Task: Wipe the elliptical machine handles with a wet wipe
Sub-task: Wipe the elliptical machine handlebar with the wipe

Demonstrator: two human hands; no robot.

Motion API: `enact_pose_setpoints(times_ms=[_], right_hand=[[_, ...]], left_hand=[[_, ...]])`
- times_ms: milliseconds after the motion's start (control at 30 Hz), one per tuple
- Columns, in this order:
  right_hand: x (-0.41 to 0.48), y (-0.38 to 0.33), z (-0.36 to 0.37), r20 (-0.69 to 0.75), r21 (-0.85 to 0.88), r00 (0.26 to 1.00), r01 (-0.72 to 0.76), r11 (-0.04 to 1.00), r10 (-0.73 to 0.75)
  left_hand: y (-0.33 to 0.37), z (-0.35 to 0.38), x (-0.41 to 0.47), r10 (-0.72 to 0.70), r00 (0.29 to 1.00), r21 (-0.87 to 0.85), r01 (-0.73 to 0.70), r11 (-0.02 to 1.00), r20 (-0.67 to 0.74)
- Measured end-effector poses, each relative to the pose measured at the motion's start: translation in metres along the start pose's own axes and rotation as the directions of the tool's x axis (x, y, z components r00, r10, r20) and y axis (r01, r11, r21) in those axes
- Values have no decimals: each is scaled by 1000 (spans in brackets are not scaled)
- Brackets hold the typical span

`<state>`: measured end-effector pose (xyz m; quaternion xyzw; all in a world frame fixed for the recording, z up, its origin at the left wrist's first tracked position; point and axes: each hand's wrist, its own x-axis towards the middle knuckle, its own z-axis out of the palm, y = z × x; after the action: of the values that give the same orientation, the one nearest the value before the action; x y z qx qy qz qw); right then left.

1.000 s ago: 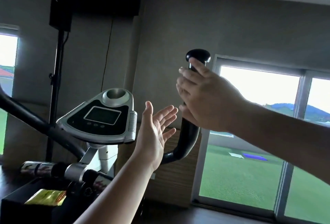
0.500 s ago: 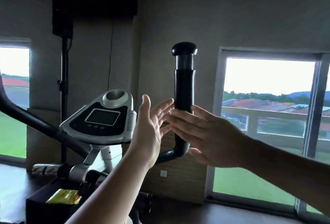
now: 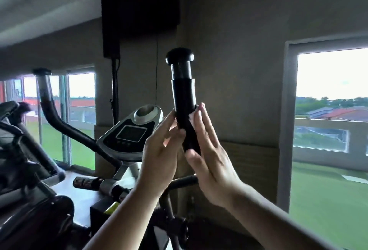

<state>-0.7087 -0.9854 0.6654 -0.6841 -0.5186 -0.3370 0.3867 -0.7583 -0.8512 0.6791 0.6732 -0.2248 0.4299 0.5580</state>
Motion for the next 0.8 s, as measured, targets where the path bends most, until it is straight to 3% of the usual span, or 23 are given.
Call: enact_pose_setpoints(times_ms=[67,133,233,333,467,533,600,700,800], right_hand=[[38,-12,-9,-65,239,987,-127,963,146],[58,-9,-19,-63,429,982,-136,893,180],[18,7,-15,37,431,992,-124,894,120],[-18,19,-11,112,406,982,-183,895,150],[41,-5,-37,146,653,979,-203,730,142],[48,-11,-38,138,679,986,-162,716,92],[32,0,-28,117,683,983,-181,708,139],[-2,20,-19,235,760,959,-284,584,160],[28,28,-29,310,817,937,-348,460,158]], left_hand=[[-4,1,-1,88,996,184,-80,980,-34],[-7,1,-1,187,980,346,-151,926,-71],[-4,-1,2,313,950,578,-255,775,-1],[2,-5,3,380,919,767,-319,558,105],[8,-10,5,375,904,846,-358,395,207],[11,-12,6,366,896,858,-382,343,253],[12,-14,5,350,888,872,-404,277,300],[13,-12,3,296,902,898,-384,213,315],[15,-8,2,284,902,903,-385,191,324]])
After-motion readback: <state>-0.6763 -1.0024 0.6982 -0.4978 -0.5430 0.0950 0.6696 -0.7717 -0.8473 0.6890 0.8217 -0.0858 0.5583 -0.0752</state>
